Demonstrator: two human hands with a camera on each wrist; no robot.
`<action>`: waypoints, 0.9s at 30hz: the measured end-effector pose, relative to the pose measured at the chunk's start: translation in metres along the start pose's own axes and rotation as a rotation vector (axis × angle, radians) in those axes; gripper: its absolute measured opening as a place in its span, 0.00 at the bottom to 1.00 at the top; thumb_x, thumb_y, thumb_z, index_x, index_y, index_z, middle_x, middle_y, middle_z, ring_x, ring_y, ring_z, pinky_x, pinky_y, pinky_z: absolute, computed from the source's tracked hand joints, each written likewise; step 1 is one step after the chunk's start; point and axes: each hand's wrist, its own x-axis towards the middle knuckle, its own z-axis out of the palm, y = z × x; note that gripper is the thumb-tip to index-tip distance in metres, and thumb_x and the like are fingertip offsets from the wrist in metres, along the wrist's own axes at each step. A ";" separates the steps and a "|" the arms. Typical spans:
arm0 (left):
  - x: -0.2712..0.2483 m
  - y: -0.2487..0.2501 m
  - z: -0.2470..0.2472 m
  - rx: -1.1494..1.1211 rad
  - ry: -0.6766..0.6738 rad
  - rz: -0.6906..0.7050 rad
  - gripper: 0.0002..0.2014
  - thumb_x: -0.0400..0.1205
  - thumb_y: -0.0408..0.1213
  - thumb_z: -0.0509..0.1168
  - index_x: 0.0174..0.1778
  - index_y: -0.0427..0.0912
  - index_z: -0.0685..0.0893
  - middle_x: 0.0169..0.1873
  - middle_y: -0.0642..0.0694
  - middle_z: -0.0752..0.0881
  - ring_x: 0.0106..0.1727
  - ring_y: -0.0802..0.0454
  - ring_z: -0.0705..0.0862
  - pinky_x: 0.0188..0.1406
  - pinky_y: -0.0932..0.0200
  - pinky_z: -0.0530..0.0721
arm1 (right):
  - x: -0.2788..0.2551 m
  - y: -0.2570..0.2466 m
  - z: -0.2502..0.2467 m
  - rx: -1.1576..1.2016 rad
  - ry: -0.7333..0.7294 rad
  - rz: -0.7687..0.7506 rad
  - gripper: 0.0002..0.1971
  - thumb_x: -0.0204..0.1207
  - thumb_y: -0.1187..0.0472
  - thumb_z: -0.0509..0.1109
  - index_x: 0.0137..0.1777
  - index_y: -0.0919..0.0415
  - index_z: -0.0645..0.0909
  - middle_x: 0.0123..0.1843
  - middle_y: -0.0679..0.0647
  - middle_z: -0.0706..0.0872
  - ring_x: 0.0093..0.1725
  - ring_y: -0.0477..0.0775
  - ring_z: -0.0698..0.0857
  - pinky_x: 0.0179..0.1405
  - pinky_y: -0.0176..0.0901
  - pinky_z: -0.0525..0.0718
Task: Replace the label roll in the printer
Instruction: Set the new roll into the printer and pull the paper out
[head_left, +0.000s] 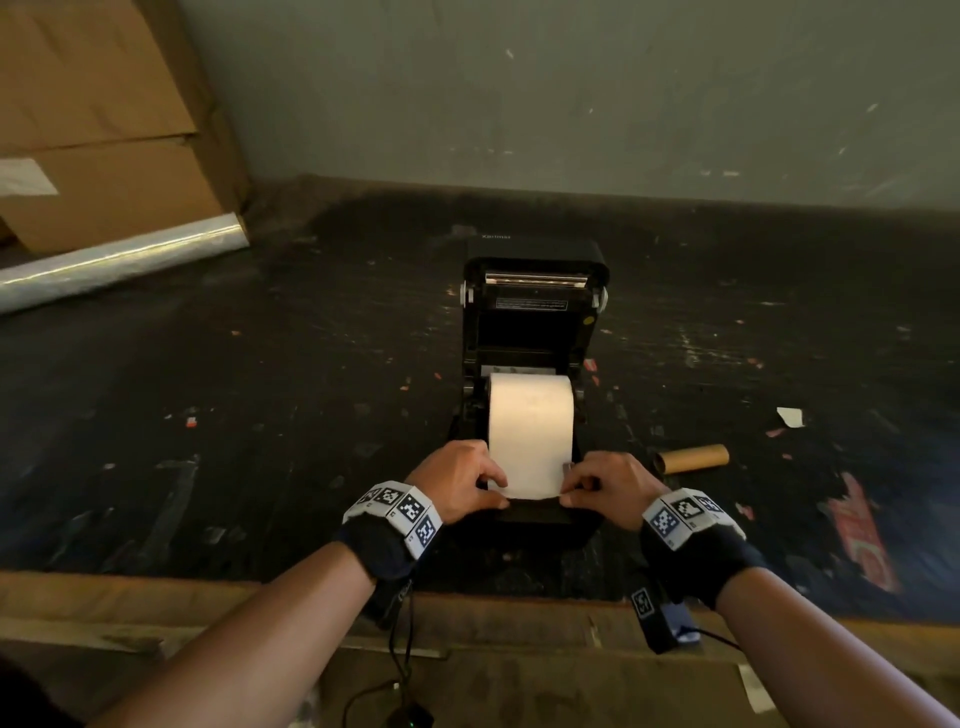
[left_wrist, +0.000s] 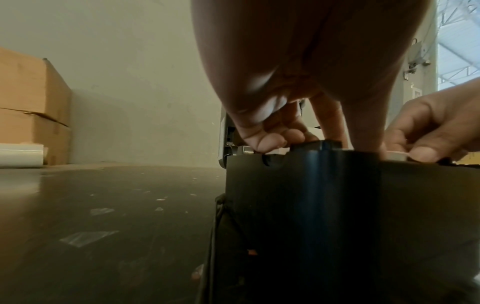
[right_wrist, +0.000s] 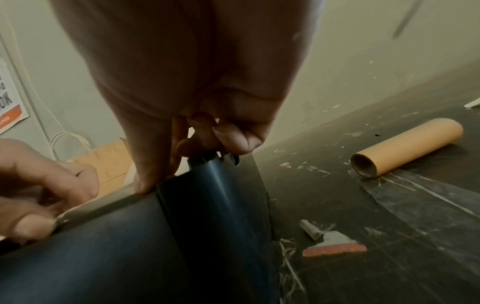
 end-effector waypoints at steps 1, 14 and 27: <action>0.000 0.001 0.000 0.008 0.003 -0.001 0.16 0.74 0.47 0.72 0.55 0.46 0.88 0.46 0.52 0.79 0.48 0.56 0.78 0.50 0.60 0.77 | 0.001 -0.001 0.000 0.004 -0.003 0.004 0.09 0.72 0.55 0.73 0.50 0.56 0.88 0.36 0.39 0.73 0.39 0.40 0.75 0.39 0.19 0.68; -0.024 0.029 0.008 0.032 0.045 -0.020 0.11 0.76 0.45 0.69 0.48 0.44 0.91 0.46 0.47 0.85 0.48 0.53 0.82 0.51 0.53 0.82 | -0.035 -0.004 0.009 0.050 0.002 -0.052 0.08 0.75 0.57 0.69 0.49 0.58 0.86 0.46 0.47 0.80 0.46 0.46 0.78 0.45 0.28 0.71; -0.075 0.062 0.026 0.047 0.169 -0.085 0.11 0.78 0.41 0.68 0.52 0.42 0.90 0.48 0.47 0.85 0.47 0.56 0.77 0.50 0.63 0.73 | -0.078 -0.011 0.034 -0.017 0.209 -0.148 0.05 0.72 0.60 0.73 0.46 0.58 0.83 0.46 0.49 0.82 0.42 0.45 0.78 0.41 0.25 0.74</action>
